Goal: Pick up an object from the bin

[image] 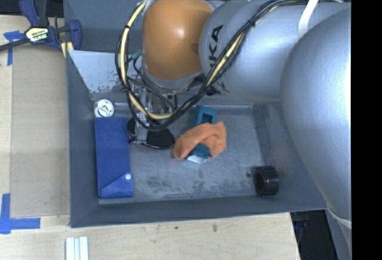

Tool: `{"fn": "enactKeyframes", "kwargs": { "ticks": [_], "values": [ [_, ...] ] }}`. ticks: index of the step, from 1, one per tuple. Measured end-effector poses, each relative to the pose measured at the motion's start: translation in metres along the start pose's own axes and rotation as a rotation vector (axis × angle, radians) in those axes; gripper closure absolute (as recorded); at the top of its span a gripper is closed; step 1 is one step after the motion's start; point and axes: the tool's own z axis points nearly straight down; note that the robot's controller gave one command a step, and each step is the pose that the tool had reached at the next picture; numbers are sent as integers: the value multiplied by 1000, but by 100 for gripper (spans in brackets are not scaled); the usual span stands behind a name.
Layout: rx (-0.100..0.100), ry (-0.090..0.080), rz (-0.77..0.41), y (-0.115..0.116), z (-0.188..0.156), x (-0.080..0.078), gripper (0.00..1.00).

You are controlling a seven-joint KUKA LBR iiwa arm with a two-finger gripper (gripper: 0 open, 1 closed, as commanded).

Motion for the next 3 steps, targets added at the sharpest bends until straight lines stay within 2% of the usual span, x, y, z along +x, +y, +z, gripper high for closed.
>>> {"fn": "enactKeyframes", "kwargs": {
  "ticks": [1,2,3],
  "values": [
    [-1,-8,3,-1,-5,-2,0],
    [-2,-11,-94,-46,42,25,0],
    [0,-6,-250,-130,62,37,100]
  ]
}}
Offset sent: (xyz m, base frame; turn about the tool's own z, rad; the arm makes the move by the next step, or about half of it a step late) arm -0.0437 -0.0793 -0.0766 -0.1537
